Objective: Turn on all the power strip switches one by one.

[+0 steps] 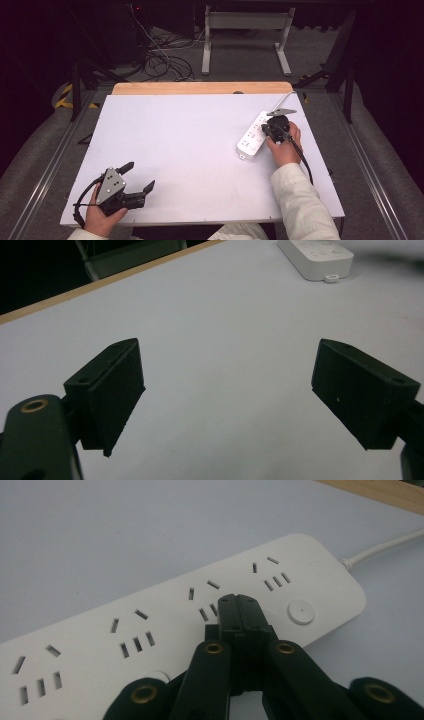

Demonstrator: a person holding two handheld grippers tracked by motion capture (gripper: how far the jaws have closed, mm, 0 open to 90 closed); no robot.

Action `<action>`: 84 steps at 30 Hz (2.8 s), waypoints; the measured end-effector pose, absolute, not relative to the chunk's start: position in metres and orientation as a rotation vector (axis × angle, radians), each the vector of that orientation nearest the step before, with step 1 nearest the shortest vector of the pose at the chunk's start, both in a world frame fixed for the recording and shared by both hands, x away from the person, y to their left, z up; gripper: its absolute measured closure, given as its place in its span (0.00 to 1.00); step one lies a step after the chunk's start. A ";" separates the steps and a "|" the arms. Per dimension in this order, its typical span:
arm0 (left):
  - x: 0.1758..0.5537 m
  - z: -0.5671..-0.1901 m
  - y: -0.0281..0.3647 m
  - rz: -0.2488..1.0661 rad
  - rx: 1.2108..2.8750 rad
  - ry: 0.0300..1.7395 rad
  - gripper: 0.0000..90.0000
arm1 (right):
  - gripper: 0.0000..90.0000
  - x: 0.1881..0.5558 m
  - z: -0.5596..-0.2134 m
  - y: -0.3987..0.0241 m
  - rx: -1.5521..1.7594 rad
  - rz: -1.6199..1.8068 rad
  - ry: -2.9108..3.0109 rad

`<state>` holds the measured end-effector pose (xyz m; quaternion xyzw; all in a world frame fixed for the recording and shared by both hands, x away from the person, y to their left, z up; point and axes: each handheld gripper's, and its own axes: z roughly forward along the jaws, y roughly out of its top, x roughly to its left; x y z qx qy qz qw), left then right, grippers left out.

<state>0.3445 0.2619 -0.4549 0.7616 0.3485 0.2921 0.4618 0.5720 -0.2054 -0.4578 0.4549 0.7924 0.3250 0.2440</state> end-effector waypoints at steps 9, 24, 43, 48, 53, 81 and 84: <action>0.344 -0.455 0.261 0.717 1.870 0.858 0.15 | 1.00 0.571 -0.461 -0.210 1.291 0.947 2.136; 0.344 -0.455 0.261 0.722 1.875 0.855 0.15 | 1.00 0.572 -0.460 -0.206 1.346 0.917 2.127; 0.346 -0.456 0.262 0.719 1.875 0.863 0.15 | 1.00 0.584 -0.438 -0.225 1.325 0.986 2.048; 0.346 -0.456 0.261 0.715 1.872 0.868 0.15 | 1.00 0.592 -0.443 -0.229 1.305 0.943 2.038; 0.346 -0.456 0.261 0.715 1.878 0.867 0.15 | 1.00 0.594 -0.446 -0.230 1.299 0.924 2.033; 0.346 -0.456 0.262 0.722 1.882 0.868 0.15 | 1.00 0.601 -0.458 -0.227 1.305 0.909 2.072; 0.346 -0.456 0.262 0.724 1.882 0.865 0.15 | 1.00 0.600 -0.458 -0.225 1.298 0.893 2.071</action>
